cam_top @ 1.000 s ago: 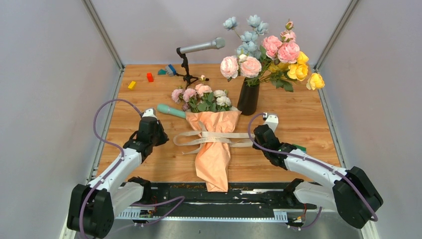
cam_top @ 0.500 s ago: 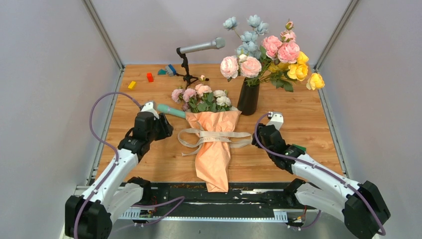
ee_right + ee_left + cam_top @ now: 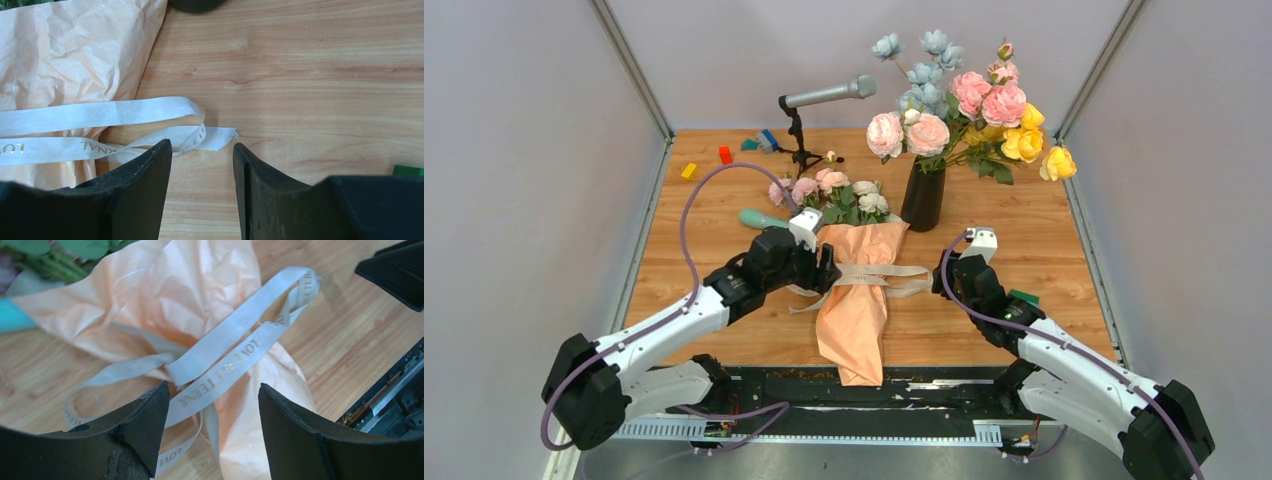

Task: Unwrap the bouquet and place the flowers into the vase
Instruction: Untie the ribbon from the wrapping paper.

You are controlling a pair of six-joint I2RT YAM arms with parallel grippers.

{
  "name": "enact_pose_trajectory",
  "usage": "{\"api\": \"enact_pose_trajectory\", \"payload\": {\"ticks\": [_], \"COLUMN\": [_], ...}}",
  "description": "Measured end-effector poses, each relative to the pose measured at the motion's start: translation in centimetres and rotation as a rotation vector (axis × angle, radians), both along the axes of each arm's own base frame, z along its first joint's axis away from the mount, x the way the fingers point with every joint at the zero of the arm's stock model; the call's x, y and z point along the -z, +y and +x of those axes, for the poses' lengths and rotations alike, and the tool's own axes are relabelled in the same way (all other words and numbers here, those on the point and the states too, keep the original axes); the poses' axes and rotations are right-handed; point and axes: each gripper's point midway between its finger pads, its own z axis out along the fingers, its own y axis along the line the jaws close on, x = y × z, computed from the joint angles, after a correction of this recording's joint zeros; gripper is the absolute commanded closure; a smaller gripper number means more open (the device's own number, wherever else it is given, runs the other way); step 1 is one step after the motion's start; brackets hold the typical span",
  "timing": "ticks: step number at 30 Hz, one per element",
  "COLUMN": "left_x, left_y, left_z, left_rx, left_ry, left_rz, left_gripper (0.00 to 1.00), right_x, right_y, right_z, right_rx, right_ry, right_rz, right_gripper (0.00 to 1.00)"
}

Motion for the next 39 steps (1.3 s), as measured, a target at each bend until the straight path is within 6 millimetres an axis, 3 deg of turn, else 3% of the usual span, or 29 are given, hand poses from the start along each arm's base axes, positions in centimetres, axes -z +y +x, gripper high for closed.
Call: {"api": "enact_pose_trajectory", "payload": {"ticks": [6,13,18,28,34,39], "left_x": [-0.4,1.1,2.3,6.3,7.6,8.1], "left_y": [-4.6,-10.0,-12.5,-13.4,-13.3,-13.0], "left_z": [-0.4,-0.6,-0.2,-0.3,-0.9,-0.7], "left_rx": [0.145,0.259,0.306,0.355,0.369,0.357], "left_ry": [-0.057,-0.1,-0.158,-0.18,-0.185,-0.186], "left_rz": [0.056,0.179,0.278,0.452,0.508,0.533], "left_gripper": [0.27,0.26,0.26,0.36,0.38,0.51], "right_x": [0.3,0.8,0.6,0.2,0.1,0.1], "right_y": [0.0,-0.1,-0.1,-0.5,-0.5,-0.5], "right_z": [-0.3,-0.6,-0.7,-0.7,-0.7,-0.7], "right_rx": [-0.01,-0.022,-0.023,-0.017,-0.019,-0.02], "right_ry": [0.007,0.019,0.009,-0.012,-0.014,-0.012], "right_rz": [-0.004,-0.008,-0.001,0.009,0.011,0.012], "right_gripper": [0.51,0.51,0.51,0.51,0.51,0.51]}}
